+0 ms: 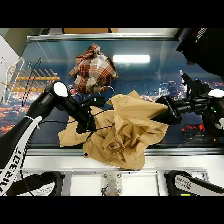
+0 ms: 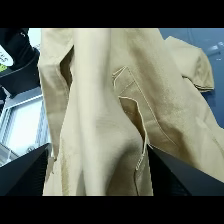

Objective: Fold the clothes and pants, and hang the long-sleeved shirts on hangers.

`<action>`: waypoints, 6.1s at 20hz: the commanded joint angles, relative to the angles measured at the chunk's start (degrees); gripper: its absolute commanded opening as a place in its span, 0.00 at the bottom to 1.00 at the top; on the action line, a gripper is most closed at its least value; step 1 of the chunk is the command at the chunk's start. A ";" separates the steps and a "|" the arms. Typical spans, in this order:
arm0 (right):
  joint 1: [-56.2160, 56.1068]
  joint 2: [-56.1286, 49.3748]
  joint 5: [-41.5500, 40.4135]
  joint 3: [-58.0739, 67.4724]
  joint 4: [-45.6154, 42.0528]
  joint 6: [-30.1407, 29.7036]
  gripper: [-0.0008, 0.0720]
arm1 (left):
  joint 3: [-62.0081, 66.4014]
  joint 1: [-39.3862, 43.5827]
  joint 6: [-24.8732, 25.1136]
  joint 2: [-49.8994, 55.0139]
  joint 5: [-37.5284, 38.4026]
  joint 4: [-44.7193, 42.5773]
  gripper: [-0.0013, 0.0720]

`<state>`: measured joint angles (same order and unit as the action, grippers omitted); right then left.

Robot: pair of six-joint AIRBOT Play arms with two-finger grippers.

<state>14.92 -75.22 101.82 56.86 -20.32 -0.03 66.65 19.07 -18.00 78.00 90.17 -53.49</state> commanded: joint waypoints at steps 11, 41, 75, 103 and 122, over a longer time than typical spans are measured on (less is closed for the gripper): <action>-0.11 -0.04 0.02 -0.02 0.04 0.46 0.90 | 0.04 0.02 0.00 0.04 -0.24 0.61 0.04; 0.00 0.31 -3.72 -0.02 5.22 0.50 0.02 | 0.07 0.00 -9.60 0.02 -0.76 0.48 0.57; 0.00 9.84 -22.51 0.02 9.22 7.10 0.02 | -19.28 -3.63 -64.32 -26.27 -23.19 -3.30 0.58; -0.11 20.50 -11.32 0.00 9.01 18.16 0.02 | -23.56 -11.82 -71.38 -21.88 -33.00 -3.52 0.04; -0.11 22.29 -14.19 -1.57 -3.37 24.94 0.02 | 16.87 -20.70 -66.16 -10.91 -7.28 -12.98 0.04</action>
<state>14.85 -53.19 90.32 55.59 -25.47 22.98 78.24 -0.40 -84.88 67.00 78.39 -66.04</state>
